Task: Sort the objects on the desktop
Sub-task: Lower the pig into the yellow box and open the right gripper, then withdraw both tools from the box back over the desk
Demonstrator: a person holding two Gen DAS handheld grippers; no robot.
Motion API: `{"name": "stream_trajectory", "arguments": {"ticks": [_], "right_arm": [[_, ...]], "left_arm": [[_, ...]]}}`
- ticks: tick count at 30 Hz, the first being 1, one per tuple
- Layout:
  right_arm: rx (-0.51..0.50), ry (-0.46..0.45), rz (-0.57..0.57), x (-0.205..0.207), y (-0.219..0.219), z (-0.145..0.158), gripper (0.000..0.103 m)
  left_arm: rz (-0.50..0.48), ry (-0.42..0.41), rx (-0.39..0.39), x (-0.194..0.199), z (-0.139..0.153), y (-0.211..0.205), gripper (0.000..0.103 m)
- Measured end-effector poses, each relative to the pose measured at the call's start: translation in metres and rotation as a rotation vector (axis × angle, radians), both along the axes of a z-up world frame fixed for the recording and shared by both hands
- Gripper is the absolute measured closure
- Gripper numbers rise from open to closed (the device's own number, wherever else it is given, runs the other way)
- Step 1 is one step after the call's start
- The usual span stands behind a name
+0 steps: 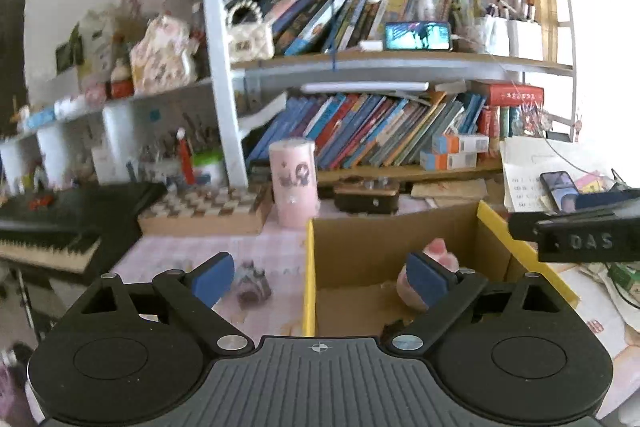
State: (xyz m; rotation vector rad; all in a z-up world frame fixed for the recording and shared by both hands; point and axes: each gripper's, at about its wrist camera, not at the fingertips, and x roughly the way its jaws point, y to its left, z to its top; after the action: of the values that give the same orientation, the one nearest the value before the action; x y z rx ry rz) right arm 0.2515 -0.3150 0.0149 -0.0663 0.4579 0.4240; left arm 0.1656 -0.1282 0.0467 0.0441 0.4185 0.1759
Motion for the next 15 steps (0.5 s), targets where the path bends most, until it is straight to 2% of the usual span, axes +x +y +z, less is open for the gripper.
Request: {"name": "stream_trajectory", "arguments": {"ticks": [3, 10, 15], "right_arm": [[-0.012, 0.009, -0.027, -0.017, 0.002, -0.010, 0.024], [-0.038, 0.090, -0.055, -0.057, 0.020, -0.032, 0.025], [0.000, 0.167, -0.111, -0.087, 0.036, -0.041, 0.025]], "left_arm": [[0.006, 0.057, -0.028, -0.007, -0.009, 0.008, 0.008], [-0.029, 0.097, 0.040, -0.034, -0.026, 0.019, 0.008], [-0.039, 0.135, 0.013, -0.060, -0.035, 0.036, 0.008]]}}
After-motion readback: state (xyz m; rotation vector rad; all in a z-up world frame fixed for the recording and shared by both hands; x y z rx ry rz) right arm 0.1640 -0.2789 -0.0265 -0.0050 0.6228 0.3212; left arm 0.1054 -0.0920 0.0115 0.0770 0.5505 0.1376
